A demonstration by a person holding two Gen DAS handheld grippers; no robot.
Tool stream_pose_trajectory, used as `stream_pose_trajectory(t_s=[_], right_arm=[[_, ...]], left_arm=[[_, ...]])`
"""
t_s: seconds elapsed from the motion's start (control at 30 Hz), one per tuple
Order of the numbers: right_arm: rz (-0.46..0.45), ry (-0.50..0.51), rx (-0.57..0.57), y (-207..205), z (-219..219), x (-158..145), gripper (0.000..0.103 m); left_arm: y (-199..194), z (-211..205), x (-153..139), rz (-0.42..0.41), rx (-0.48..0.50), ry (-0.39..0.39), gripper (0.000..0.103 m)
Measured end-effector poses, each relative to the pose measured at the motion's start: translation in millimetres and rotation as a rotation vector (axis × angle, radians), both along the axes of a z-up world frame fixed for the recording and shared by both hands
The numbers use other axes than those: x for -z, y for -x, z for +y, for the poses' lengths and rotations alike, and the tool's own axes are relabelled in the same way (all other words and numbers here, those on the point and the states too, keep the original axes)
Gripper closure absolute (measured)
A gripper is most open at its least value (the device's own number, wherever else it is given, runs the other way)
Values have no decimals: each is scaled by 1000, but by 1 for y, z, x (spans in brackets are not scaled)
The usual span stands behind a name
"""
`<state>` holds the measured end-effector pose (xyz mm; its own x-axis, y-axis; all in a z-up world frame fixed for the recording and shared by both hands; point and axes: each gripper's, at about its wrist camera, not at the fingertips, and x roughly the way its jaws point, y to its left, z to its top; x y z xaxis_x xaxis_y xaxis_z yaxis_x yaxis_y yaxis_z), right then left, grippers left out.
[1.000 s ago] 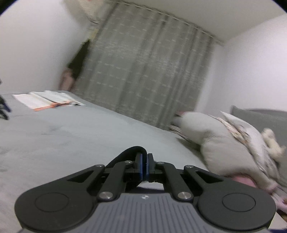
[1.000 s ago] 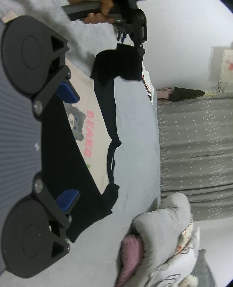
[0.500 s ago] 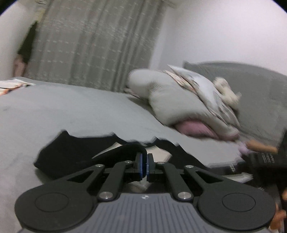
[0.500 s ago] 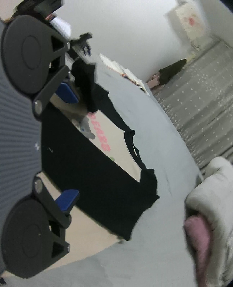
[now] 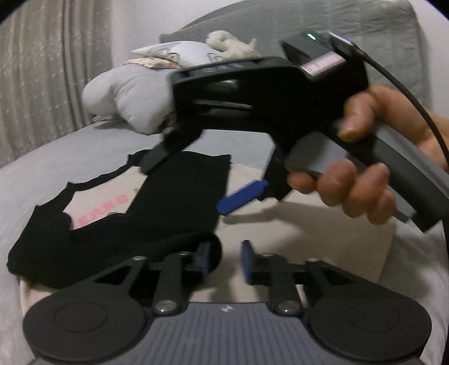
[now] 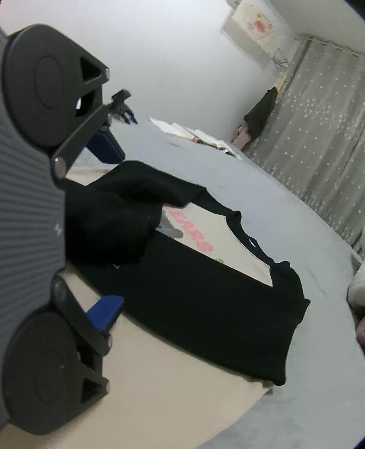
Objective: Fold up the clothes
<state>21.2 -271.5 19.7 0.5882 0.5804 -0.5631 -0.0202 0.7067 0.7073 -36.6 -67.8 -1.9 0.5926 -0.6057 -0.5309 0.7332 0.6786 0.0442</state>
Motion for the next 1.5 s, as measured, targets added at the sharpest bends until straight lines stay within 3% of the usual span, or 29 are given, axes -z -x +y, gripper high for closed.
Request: stream_pose_trajectory(t_s=[0.2,0.5,0.6,0.67,0.83,1.03,1.17,1.4,1.5], right_arm=[[-48,44,-62,1,13,-9,8],[-92,70,-124,6,28,-18,26],[-81,35,-139,5,27,-15,39],[-60,9,-143,3,26,-10,51],[-4,-52,-145,-1,23,2,63],[47,-86,-110,1,14,11,63],[61,-111,-81,1,6,9,58],[66,-130,-15,-2,-13,8,42],[50,-105,-6,-2,-19,6,40]], left_arm=[[12,7,-6,11,48,69,54],[8,-5,-5,15,-8,64,54],[8,-1,-6,45,-50,64,54],[7,5,-9,68,-78,90,54],[-5,32,-10,178,-183,221,54],[-28,64,6,373,-352,437,54],[-28,60,6,325,-372,467,54],[-29,24,4,213,-240,369,54],[-20,5,4,166,-155,265,53]])
